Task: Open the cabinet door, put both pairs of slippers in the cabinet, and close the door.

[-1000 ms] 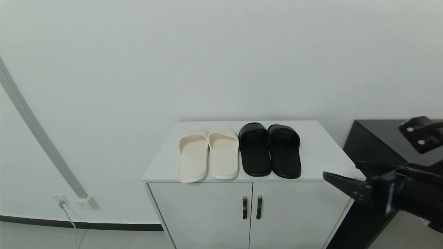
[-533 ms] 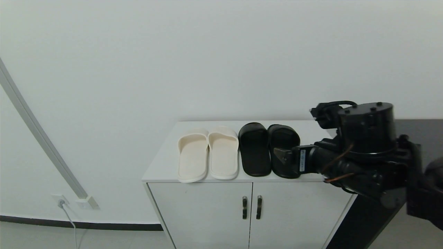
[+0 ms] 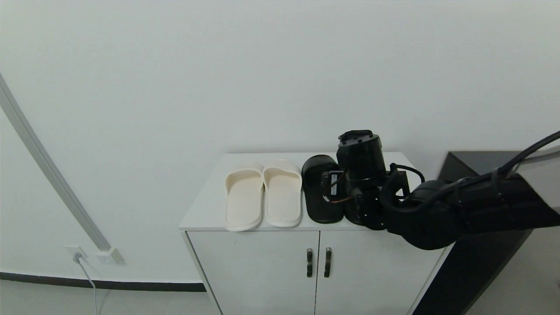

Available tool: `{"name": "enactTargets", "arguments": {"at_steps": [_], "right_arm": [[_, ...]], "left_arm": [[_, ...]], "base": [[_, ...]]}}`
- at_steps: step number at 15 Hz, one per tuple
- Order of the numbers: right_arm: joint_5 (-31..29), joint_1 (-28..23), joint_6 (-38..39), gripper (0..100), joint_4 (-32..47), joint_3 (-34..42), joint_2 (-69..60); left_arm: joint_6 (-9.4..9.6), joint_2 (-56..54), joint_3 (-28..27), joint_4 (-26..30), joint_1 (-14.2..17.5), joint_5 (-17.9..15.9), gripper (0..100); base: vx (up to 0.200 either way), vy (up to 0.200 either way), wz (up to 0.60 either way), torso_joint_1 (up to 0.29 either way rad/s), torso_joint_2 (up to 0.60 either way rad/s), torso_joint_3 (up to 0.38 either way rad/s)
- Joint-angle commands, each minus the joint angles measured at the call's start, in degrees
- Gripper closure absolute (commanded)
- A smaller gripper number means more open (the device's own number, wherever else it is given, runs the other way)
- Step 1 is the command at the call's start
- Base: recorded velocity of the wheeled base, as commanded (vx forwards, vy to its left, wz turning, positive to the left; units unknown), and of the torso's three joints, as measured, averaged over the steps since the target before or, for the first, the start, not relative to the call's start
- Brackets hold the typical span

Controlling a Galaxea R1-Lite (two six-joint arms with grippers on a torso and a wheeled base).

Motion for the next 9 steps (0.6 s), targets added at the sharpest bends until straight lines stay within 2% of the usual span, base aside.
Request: {"name": "enactTargets", "arguments": {"at_steps": [1,9], "right_arm": [[-1.2,-0.3,-0.1,0,0.0,-4.7,5.7],[-2.1,-3.9,-0.3,0,0.3,-15.3,13.7]], "left_arm": [[-0.02,0.0,0.0,0.0,0.0,0.0,100],[-0.20,0.0,0.0,0.0,0.0,0.2,100]], "base": [[0.000,0.000,0.00,0.000,0.00,0.000],[0.000,0.000,0.00,0.000,0.00,0.000]]}}
